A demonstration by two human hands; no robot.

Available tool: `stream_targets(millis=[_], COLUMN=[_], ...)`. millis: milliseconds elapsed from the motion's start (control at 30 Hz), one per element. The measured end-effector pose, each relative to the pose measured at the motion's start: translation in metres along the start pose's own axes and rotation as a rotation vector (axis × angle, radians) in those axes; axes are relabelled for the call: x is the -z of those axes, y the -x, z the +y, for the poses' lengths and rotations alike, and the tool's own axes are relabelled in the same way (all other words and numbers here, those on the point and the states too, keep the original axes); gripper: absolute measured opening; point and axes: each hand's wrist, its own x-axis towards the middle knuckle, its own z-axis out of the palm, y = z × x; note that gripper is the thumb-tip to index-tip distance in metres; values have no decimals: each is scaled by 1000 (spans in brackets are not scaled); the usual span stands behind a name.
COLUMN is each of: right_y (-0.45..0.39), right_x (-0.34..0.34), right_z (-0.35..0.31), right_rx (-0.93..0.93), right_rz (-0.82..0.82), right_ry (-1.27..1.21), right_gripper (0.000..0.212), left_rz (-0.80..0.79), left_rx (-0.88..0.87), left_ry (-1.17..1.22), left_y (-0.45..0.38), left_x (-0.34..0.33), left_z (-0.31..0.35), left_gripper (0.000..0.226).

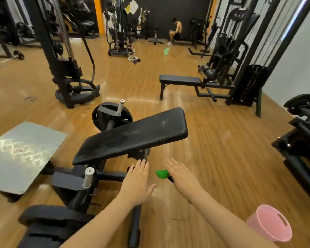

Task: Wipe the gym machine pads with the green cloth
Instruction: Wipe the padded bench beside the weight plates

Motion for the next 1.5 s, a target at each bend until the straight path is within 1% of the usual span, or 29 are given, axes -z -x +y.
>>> stream_targets(millis=[100, 233, 300, 367, 467, 567, 633, 667, 700, 733, 800, 933, 1000, 1067, 1133, 1200, 1300, 1367, 1500], right_y=[-47, -113, -147, -182, -232, -272, -286, -289, -290, -290, -289, -286, -287, -291, -294, -296, -312, -332, -370], right_x=[3, 13, 21, 31, 36, 29, 13, 3, -8, -18, -31, -41, -46, -50, -51, -47, -34, -26, -36], right_z=[29, 77, 110, 149, 208, 245, 252, 251, 249, 247, 244, 244, 244, 246, 252, 264, 288, 305, 316], right_rx=[-43, -60, -81, -143, -263, -295, -273, -255, -232, -216, -244, -374, -396, -413, -452, -539, -615, -604, -483], right_rz=[10, 100, 183, 253, 284, 252, 128, 64, 34, 41, 106, 218, 227, 259, 342, 426, 512, 479, 306], right_ry=[-32, -158, -218, -252, -298, -318, -339, -366, -392, -412, -458, -629, -644, -681, -779, -845, -811, -775, -806], right_gripper=[57, 57, 58, 58, 54, 57, 59, 59, 59, 57, 53, 58, 55, 46, 39, 36, 35, 34, 38], left_rz=[-5, -16, -33, -68, -114, -122, -192, -255, -316, -359, -385, -404, -475, -558, -593, -599, -605, -619, -622], left_rx=[-37, -90, -110, -137, -158, -151, -168, -183, -201, -216, -241, -307, -319, -307, -296, -296, -296, -294, -284], left_ry=[-24, -49, -56, -88, -116, -95, -84, -83, -90, -105, -134, -143, -75, 16, 67, 64, 61, 55, 38], left_y=[-54, -136, -178, -221, -286, -347, -374, -384, -393, -403, -423, -456, -466, -470, -472, -474, -476, -476, -475], left_x=[5, 7, 8, 14, 22, 25, 20, 16, 13, 10, 8, 4, -1, -10, -16, -18, -16, -15, -17], left_z=[-10, -24, -27, -26, -17, -6, -1, 0, 1, 1, -2, -2, 2, 6, 7, 7, 7, 7, 8], left_gripper=[79, 79, 78, 78, 79, 81, 88, 92, 97, 101, 109, 121, 127, 131, 133, 133, 134, 134, 133])
